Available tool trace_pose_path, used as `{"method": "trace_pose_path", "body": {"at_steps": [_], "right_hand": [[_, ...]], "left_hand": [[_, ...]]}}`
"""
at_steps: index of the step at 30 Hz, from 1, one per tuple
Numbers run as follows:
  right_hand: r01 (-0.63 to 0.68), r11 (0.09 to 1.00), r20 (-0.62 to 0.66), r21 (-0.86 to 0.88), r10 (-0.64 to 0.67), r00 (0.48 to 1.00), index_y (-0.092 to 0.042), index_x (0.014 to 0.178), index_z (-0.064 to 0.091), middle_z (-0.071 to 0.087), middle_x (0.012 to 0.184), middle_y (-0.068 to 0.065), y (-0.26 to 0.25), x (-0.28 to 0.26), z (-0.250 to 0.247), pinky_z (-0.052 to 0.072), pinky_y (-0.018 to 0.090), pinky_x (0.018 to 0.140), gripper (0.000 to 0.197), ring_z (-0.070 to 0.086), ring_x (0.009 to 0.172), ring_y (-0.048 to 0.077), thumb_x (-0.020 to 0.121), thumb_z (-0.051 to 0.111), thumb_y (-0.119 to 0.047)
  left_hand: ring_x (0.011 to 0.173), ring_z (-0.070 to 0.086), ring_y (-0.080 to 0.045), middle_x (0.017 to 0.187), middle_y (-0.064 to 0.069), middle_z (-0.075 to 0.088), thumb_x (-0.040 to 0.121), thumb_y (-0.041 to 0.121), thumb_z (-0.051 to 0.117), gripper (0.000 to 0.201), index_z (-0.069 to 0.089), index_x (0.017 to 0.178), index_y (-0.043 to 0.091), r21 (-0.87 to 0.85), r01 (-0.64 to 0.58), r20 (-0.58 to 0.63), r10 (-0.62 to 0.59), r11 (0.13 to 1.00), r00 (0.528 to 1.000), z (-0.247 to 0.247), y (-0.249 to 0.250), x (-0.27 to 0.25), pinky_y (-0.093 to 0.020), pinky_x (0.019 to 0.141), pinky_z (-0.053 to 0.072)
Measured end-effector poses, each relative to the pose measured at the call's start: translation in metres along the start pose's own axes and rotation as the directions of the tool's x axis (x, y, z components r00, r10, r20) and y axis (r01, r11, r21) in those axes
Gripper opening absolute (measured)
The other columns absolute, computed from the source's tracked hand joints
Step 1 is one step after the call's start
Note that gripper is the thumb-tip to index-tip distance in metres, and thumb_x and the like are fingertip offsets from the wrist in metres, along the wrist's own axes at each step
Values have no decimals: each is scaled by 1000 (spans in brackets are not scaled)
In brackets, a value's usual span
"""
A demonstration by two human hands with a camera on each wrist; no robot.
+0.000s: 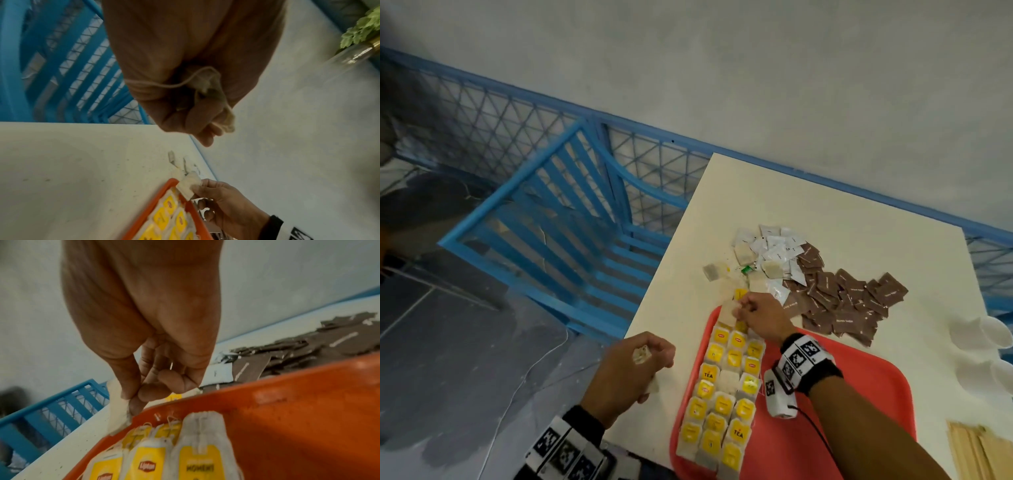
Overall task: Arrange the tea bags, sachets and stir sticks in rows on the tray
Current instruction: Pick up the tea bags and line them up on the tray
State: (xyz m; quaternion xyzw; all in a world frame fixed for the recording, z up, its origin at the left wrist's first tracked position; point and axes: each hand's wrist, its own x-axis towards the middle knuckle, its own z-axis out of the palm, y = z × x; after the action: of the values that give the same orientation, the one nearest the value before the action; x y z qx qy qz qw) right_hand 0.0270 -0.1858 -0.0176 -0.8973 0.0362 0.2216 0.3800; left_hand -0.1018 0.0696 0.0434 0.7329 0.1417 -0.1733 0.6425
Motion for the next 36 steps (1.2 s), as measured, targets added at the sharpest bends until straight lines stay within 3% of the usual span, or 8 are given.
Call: {"method": "trace_pose_path", "body": {"at_steps": [5, 11, 15, 22, 26, 30, 33, 36], "right_hand": [[-64, 998, 37, -11, 65, 997, -7, 81, 60, 57, 73, 4, -1, 9, 7, 36, 5, 44, 13, 54, 58, 6, 90, 69, -9], [-91, 988, 15, -125, 94, 995, -15, 79, 63, 61, 74, -3, 5, 16, 14, 37, 17, 55, 14, 57, 68, 12, 81, 76, -18], [-118, 980, -149, -162, 94, 984, -15, 89, 55, 61, 81, -3, 3, 13, 17, 40, 28, 61, 23, 60, 79, 20, 81, 76, -23], [192, 950, -16, -247, -202, 979, -21, 87, 64, 64, 91, 3, -12, -11, 21, 49, 33, 75, 6, 59, 85, 19, 92, 61, -19], [504, 860, -141, -78, -510, 848, -21, 96, 71, 64, 84, -7, -51, -74, -12, 44, 18, 68, 8, 56, 72, 7, 89, 71, -18], [740, 641, 22, -203, -753, 658, -28, 113, 69, 60, 103, -6, -67, -132, -37, 45, 18, 75, 22, 55, 91, 8, 91, 69, -26], [778, 556, 63, -293, -800, 596, -28, 108, 72, 59, 107, -2, -58, -141, -40, 50, 33, 72, 17, 55, 91, 16, 93, 67, -30], [786, 578, -42, -218, -810, 584, -23, 97, 76, 62, 101, -4, -48, -148, -45, 50, 30, 71, 11, 57, 89, 12, 91, 70, -30]], "left_hand": [[50, 52, -16, 85, -6, 73, 92, 21, 68, 10, 73, 84, 21, 30, 50, -21, -49, 998, 999, -7, -14, 0, -27, 44, 43], [50, 53, -16, 86, -8, 73, 93, 21, 68, 9, 73, 88, 16, -11, 44, -8, -44, 999, 999, -9, -12, 4, -27, 44, 44], [50, 52, -13, 88, -8, 74, 84, 42, 66, 32, 72, 93, 12, -97, 95, -4, -96, 991, 995, -6, 0, 6, -26, 45, 42], [50, 40, -12, 81, -10, 65, 93, 42, 52, 45, 65, 105, 0, -499, 251, 139, -210, 829, 968, 7, 20, 18, -21, 42, 37], [57, 26, -15, 73, -7, 62, 102, 33, 46, 35, 65, 101, 3, -552, 338, 253, -233, 762, 939, 29, 31, 27, -18, 38, 31], [53, 30, -13, 71, -8, 45, 101, 28, 50, 26, 61, 102, 4, -549, 436, 389, -244, 713, 888, 57, 39, 29, -16, 32, 27], [40, 34, -7, 69, -4, 41, 103, 28, 48, 24, 53, 116, 9, -515, 495, 506, -218, 700, 835, 74, 43, 26, -15, 30, 26], [38, 37, -7, 61, -1, 45, 102, 29, 49, 22, 52, 110, 8, -504, 544, 551, -234, 671, 801, 85, 47, 21, -14, 29, 24]]}}
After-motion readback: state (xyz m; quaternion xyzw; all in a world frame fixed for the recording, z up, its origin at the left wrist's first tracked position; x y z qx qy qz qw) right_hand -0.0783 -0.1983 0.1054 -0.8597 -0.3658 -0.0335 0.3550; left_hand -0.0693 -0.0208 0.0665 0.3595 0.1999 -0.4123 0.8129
